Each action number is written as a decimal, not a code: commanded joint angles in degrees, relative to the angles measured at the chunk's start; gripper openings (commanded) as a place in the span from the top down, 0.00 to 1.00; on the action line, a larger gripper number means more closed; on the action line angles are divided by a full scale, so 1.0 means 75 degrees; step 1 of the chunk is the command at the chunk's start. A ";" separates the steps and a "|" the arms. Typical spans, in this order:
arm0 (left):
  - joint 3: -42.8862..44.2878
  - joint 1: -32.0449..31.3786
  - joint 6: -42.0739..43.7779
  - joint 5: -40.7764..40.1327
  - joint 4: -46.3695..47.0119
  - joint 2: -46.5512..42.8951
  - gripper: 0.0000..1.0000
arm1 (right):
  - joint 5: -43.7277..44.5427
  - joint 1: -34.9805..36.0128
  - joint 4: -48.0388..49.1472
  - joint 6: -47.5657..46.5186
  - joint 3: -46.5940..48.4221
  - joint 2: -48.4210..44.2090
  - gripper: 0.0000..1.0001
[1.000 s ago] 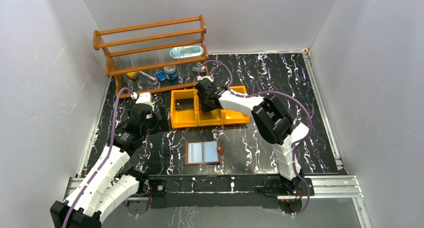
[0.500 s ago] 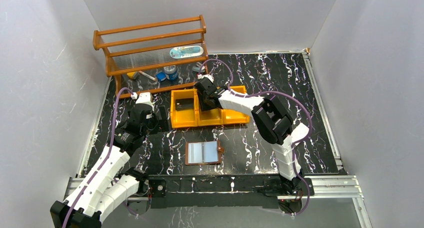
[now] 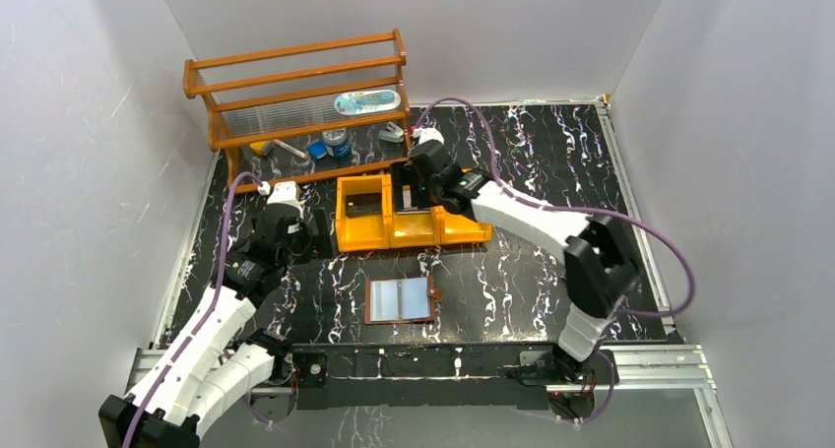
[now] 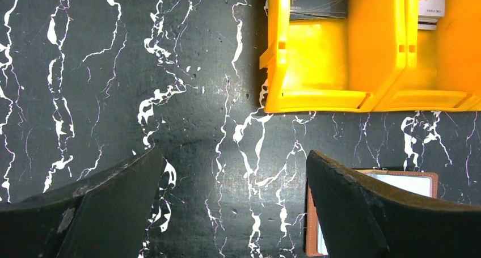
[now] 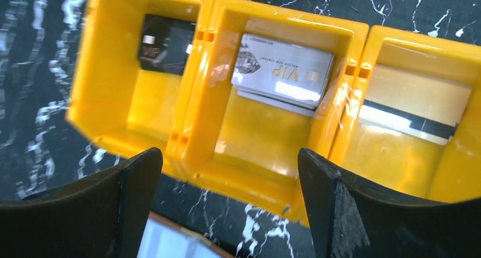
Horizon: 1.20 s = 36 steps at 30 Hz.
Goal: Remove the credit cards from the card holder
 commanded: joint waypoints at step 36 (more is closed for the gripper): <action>0.0323 0.0023 -0.0833 -0.2286 -0.0835 -0.0500 0.02 | 0.2557 0.3972 -0.0502 0.4077 -0.1583 -0.0384 0.25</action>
